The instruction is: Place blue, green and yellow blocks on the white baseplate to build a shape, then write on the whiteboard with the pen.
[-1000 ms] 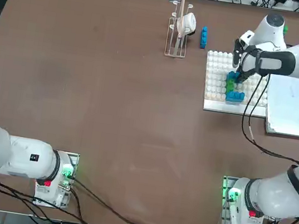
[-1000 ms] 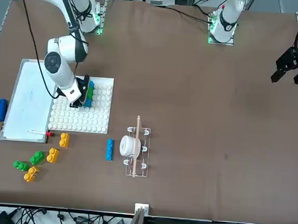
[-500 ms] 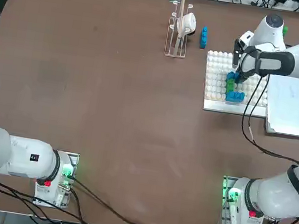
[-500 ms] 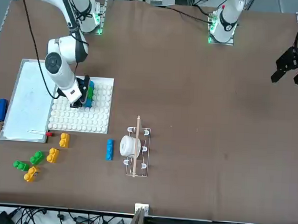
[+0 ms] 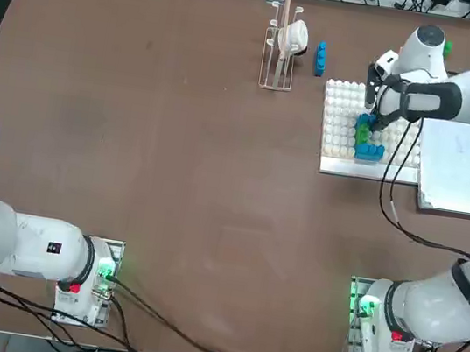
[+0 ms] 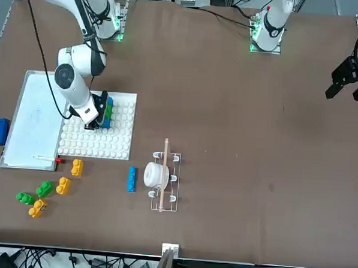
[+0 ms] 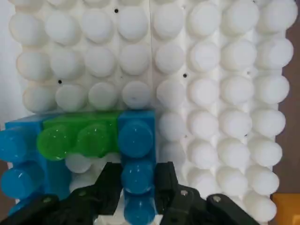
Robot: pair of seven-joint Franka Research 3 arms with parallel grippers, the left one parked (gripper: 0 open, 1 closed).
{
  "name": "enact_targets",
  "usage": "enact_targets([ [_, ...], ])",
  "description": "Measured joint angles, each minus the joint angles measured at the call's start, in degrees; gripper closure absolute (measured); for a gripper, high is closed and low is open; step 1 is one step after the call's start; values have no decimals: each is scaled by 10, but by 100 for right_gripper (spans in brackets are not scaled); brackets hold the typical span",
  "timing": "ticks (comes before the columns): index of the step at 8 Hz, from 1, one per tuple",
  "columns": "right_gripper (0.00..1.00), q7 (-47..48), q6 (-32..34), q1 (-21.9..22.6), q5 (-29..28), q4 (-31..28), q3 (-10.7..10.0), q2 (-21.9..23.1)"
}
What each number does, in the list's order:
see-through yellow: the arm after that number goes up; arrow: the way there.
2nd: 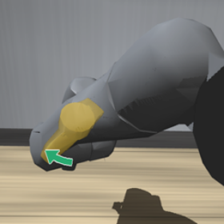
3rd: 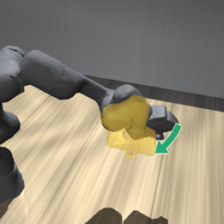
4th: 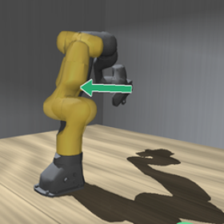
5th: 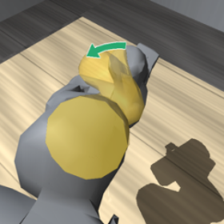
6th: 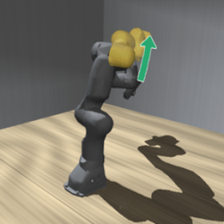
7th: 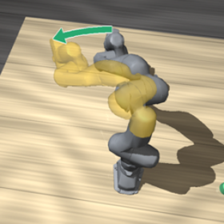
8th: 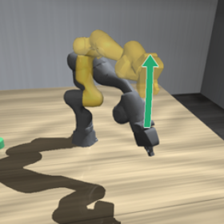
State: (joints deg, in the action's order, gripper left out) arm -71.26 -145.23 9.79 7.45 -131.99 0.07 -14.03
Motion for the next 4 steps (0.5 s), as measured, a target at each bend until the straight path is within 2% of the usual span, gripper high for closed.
enact_targets([
  [4, 60, 0, -5, 0, 0, -3, 0, 1],
])
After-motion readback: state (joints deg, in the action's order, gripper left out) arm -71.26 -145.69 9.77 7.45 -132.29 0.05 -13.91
